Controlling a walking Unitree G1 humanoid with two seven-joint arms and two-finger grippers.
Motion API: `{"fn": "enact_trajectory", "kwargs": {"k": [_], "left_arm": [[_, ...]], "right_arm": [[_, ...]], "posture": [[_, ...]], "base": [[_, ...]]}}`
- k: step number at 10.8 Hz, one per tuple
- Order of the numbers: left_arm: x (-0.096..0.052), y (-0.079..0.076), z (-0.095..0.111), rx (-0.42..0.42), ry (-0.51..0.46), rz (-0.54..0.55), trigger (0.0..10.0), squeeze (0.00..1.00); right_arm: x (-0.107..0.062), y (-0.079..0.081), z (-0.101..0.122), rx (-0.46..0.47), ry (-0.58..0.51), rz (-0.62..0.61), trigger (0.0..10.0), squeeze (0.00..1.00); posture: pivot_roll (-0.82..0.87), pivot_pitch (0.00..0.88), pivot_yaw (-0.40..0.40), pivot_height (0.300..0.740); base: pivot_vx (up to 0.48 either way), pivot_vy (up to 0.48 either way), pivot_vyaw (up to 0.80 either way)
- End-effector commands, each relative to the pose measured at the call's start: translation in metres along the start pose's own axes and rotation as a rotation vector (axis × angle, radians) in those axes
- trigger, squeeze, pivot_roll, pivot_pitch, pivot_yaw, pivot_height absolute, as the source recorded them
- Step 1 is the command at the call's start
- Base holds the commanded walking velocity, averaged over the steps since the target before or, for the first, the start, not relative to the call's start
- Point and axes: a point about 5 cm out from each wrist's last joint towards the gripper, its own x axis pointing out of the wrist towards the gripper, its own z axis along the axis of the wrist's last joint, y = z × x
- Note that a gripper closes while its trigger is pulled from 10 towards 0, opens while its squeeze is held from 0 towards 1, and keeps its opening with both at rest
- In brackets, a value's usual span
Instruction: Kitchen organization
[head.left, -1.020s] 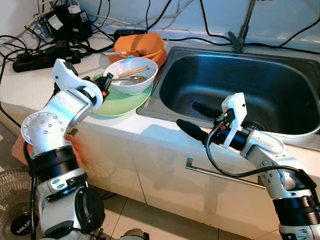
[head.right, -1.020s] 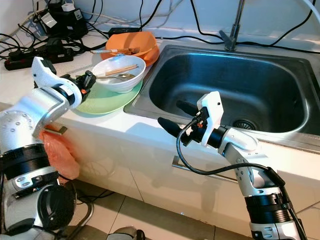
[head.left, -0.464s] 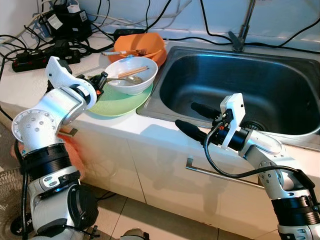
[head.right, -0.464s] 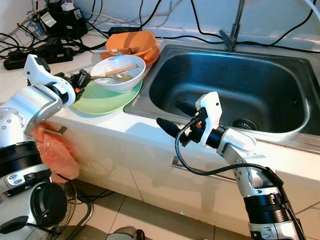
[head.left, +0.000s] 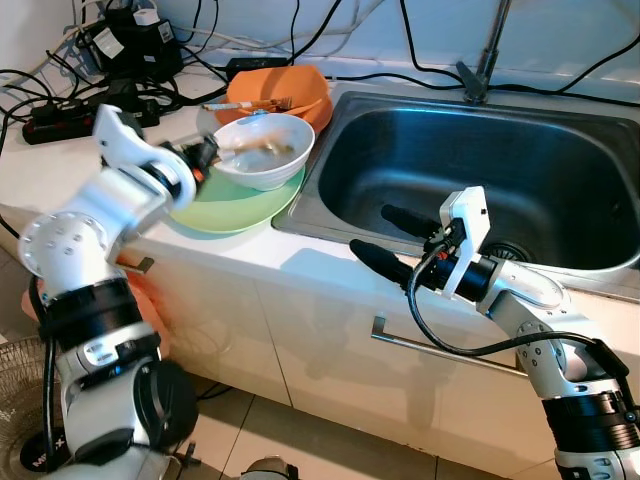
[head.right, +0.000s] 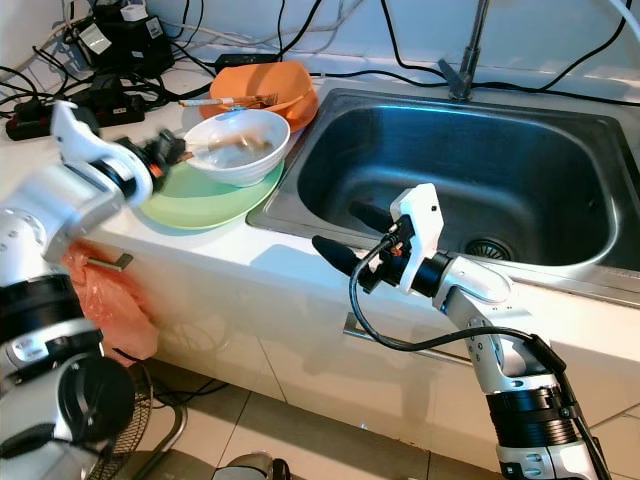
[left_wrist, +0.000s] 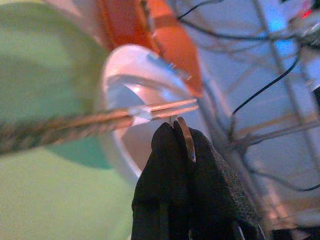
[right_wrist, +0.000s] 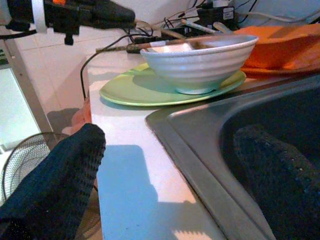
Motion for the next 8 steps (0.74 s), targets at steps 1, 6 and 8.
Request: {"fn": "enact_trajectory", "kwargs": {"k": [1, 6, 8], "left_arm": [[-0.001, -0.006, 0.004, -0.028, -0.009, -0.011, 0.0, 0.00], [-0.003, -0.014, -0.005, -0.012, 0.050, -0.102, 0.0, 0.00], [-0.003, -0.026, -0.015, -0.003, 0.099, -0.196, 0.0, 0.00]], "right_arm": [[0.003, 0.002, 0.002, -0.026, 0.003, 0.015, 10.0, 0.95], [0.005, 0.001, 0.002, -0.030, 0.003, 0.016, 10.0, 0.95], [0.005, 0.001, 0.003, -0.032, -0.004, 0.009, 10.0, 0.95]], "posture": [[0.14, 0.033, 0.107, 0.740], [0.15, 0.034, 0.105, 0.740], [0.14, 0.033, 0.105, 0.740]], "base": [[0.000, 0.000, 0.00], [0.000, 0.000, 0.00], [0.000, 0.000, 0.00]]}}
